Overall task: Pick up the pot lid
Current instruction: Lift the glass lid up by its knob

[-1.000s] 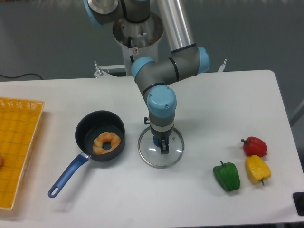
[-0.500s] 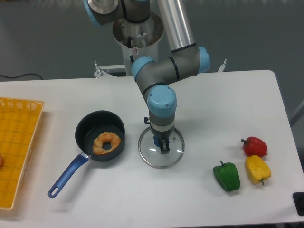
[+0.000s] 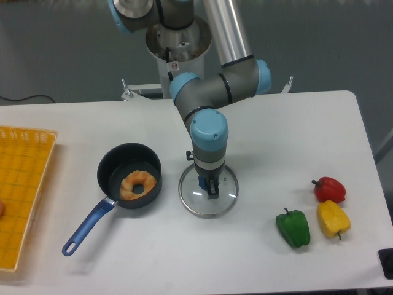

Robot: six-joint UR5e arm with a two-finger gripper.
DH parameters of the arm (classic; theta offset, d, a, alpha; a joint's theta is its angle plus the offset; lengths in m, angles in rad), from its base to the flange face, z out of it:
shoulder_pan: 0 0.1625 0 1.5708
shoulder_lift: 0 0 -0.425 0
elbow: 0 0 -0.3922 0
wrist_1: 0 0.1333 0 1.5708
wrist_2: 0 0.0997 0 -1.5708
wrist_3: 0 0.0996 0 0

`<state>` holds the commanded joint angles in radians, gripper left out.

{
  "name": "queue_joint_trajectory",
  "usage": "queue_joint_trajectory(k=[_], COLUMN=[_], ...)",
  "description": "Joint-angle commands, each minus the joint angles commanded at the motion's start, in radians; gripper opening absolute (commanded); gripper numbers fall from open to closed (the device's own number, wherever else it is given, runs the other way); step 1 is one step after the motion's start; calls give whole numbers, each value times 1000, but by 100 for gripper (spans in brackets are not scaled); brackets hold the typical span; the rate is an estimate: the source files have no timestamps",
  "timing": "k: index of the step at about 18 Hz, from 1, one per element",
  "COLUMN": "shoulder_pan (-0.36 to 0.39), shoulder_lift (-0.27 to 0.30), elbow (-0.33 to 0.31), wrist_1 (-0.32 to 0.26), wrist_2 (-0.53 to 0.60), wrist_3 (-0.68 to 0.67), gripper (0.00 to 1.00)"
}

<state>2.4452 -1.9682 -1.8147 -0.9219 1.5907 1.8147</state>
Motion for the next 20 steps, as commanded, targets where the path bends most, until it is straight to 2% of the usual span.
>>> queue_joint_trajectory(k=[8,13,20], shoulder_pan=[-2,-5,0], shoulder_lift=[61,83,103], elbow=[3,52,69], wrist_1=[-20,-113,-129], wrist_2=[14,54,54], wrist_3=[-37,-66,-75], gripper=[49,49,48])
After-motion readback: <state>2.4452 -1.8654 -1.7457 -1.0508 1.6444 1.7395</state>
